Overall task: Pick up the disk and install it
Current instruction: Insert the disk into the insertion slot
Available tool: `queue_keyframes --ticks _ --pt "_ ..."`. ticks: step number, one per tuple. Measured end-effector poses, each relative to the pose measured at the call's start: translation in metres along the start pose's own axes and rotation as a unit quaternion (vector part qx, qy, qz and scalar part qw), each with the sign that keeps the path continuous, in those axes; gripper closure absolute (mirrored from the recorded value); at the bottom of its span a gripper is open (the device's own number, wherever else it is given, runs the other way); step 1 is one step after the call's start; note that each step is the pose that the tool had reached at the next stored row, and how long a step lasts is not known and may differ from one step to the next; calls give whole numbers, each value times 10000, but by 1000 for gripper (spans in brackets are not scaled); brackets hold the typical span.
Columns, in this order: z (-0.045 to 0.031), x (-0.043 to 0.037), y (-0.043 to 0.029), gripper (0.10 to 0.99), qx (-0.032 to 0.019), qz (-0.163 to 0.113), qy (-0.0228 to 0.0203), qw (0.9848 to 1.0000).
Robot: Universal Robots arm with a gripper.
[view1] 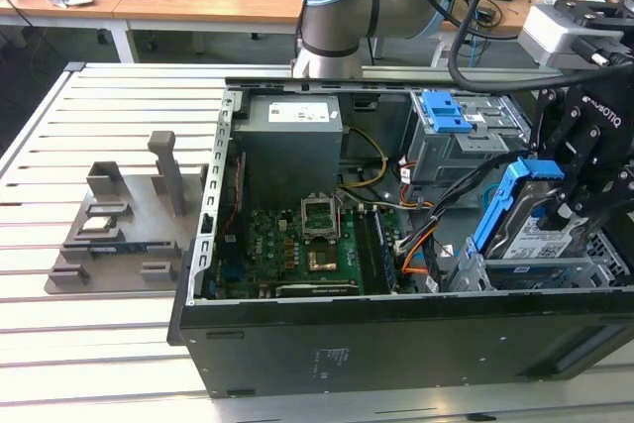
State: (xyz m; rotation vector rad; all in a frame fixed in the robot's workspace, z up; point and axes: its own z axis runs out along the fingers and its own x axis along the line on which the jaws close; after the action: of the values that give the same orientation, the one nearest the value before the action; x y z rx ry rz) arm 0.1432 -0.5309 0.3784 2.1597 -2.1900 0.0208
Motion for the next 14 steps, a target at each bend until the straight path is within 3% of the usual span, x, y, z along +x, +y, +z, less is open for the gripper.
queue_keyframes --ticks 3,4,9,14 --pt "0 0 0 729 0 0 0 10000" --pt "1 0 0 651 0 0 0 10000" --pt "1 0 0 667 0 0 0 10000" --pt "2 0 0 976 0 0 0 10000"
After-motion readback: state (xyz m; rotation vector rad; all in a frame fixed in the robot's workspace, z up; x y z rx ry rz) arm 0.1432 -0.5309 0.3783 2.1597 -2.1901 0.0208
